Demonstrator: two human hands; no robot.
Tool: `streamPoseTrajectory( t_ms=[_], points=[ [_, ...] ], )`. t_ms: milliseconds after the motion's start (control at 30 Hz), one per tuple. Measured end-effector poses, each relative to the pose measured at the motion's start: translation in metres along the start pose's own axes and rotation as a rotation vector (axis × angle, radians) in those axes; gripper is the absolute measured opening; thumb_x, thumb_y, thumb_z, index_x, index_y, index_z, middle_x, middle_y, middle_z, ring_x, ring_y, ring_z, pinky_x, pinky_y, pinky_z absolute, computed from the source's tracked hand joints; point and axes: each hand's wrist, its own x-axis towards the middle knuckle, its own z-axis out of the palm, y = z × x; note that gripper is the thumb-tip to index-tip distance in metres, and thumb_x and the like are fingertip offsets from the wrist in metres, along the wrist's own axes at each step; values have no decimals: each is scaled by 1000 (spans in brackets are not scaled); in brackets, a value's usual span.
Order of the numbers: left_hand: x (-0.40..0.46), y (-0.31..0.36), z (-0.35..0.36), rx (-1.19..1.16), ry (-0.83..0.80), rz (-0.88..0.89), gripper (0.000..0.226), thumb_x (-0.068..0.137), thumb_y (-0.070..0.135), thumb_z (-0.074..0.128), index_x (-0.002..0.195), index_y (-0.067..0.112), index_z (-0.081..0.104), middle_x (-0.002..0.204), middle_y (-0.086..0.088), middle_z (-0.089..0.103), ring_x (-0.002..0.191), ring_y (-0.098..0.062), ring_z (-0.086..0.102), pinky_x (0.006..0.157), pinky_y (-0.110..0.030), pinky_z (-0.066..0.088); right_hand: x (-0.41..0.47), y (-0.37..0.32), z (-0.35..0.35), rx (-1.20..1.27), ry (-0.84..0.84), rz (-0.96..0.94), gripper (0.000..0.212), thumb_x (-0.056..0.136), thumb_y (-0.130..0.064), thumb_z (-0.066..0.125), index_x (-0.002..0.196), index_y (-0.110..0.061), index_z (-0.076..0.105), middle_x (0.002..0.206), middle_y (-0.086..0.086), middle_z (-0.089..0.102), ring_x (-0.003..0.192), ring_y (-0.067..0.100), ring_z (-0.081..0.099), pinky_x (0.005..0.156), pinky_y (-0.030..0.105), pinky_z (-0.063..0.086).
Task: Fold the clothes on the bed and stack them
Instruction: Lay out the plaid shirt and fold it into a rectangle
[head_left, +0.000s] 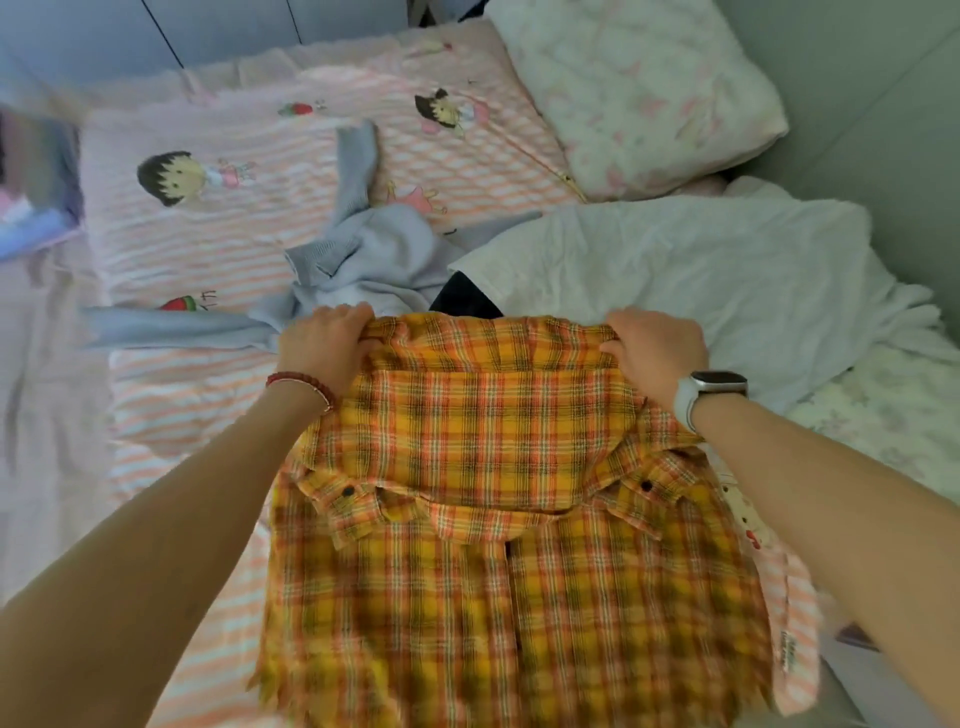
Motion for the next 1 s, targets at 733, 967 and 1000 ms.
streamPoseTrajectory(
  t_ms=[733,967,1000],
  points=[
    [-272,16,56,-80,-141,340,10,70,4,57,74,7,65,78,-11,66,63,-31,62,52,-36,50,-280,-59,60,204,-58,-105,60,54,14,77,107,-13,71,75,13,57,69,33,58,64,44,49],
    [-301,15,79,-165,-630,-16,23,90,23,52,109,17,62,120,-2,53,106,-24,54,81,-36,45,-300,-88,84,114,-591,175,52,86,-28,50,136,-32,39,117,0,44,114,21,37,95,36,29],
    [-299,15,80,-266,-557,-106,20,89,20,54,105,13,63,115,-5,54,99,-26,57,77,-37,47,-296,-94,84,134,-560,216,48,84,-26,51,131,-28,45,118,1,45,114,21,38,92,37,29]
  ],
)
